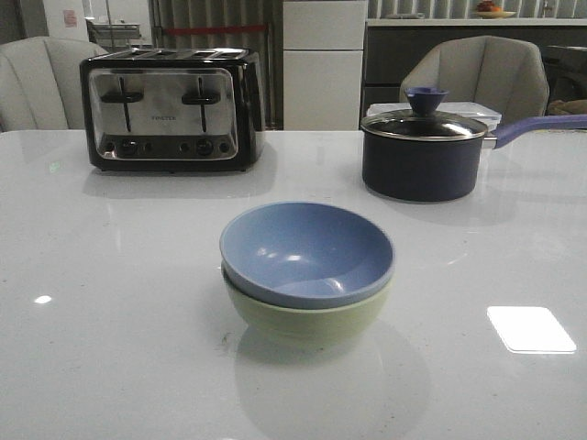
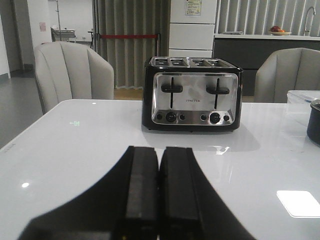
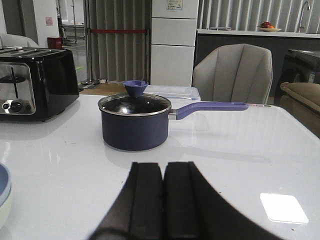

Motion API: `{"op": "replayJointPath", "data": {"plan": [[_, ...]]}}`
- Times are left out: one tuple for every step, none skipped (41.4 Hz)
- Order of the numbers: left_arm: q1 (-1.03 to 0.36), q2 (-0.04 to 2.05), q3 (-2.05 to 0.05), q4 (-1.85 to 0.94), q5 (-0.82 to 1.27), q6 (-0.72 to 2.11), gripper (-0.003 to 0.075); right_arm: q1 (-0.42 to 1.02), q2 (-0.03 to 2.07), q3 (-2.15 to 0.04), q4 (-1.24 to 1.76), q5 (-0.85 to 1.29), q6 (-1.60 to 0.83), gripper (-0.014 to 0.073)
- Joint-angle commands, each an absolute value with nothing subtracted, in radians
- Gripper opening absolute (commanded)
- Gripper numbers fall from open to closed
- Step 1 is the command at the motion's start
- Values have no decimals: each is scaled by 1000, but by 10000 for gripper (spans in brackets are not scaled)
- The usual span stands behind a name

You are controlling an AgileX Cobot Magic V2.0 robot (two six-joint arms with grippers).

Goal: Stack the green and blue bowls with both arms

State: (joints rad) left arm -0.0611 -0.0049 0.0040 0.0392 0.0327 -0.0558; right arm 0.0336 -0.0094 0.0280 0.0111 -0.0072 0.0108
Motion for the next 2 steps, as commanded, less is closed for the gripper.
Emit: {"op": "replayJointPath", "data": {"plan": [[-60,-24,8,40,-58,-65,93,26,-30,25,0,-101,0,55],[-60,-24,8,40,-58,-65,93,26,-30,25,0,-101,0,55]]}}
